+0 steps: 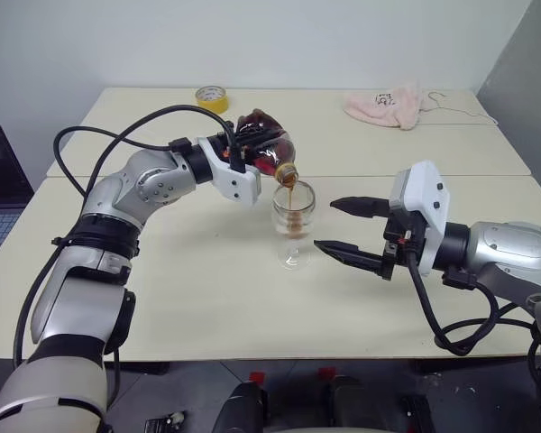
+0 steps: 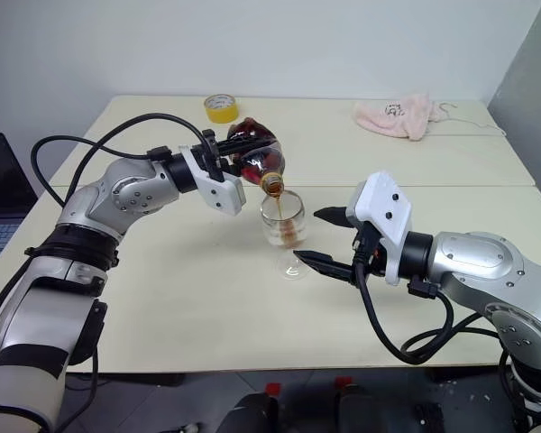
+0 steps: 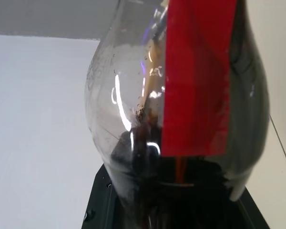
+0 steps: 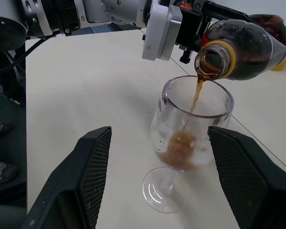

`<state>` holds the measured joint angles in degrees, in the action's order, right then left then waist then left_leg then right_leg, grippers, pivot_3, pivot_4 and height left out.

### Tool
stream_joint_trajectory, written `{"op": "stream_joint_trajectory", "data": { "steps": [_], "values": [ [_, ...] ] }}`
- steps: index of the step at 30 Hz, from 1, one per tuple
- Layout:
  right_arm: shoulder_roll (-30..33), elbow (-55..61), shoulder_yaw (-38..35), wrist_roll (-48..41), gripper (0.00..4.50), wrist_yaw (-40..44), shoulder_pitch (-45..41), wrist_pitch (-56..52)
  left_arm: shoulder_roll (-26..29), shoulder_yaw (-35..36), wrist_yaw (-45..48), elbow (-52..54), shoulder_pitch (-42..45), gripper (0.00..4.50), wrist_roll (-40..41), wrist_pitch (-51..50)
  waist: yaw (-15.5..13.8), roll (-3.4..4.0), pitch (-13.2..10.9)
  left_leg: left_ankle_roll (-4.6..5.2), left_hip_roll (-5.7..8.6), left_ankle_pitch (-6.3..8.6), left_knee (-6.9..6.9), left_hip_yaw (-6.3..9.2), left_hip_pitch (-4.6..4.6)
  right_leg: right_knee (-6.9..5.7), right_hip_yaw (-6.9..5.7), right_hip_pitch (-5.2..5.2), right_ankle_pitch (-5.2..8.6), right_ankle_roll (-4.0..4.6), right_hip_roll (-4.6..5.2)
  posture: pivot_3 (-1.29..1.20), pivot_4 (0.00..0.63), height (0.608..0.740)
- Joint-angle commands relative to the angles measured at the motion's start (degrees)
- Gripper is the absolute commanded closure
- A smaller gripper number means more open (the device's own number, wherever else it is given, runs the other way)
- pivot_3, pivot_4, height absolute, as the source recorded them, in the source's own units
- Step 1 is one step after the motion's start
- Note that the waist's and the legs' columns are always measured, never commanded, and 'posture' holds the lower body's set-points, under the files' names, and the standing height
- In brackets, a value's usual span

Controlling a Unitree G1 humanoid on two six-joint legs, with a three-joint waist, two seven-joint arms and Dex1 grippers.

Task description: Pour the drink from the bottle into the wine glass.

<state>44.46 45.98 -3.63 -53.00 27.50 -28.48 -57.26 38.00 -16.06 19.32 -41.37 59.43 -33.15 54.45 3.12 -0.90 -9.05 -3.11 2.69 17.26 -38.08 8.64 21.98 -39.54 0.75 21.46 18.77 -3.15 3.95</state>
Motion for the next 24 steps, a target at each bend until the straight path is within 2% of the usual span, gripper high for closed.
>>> {"op": "stream_joint_trajectory", "data": {
  "steps": [1, 24],
  "values": [
    [0.2, 1.5, -1.2, -0.8, 1.04, 0.0, -0.1, 1.3, 0.9, 0.7, -1.7, 1.0, 2.6, 3.64, 0.3, 0.5, 0.0, 0.00, 0.0, 0.00, 0.00, 0.00, 0.00, 0.00, 0.00, 0.00, 0.00, 0.00, 0.00, 0.00, 0.00, 0.00, 0.150, 0.740],
    [-0.1, 1.4, -0.5, -0.3, 1.04, -0.3, 0.1, 1.6, 0.8, 0.6, -1.9, 1.5, 3.6, 3.66, -0.2, 0.6, 0.0, 0.00, 0.0, 0.00, 0.01, 0.00, 0.00, -0.01, 0.00, -0.01, 0.00, 0.01, 0.00, 0.00, 0.01, 0.00, 0.150, 0.740]
  ]
}}
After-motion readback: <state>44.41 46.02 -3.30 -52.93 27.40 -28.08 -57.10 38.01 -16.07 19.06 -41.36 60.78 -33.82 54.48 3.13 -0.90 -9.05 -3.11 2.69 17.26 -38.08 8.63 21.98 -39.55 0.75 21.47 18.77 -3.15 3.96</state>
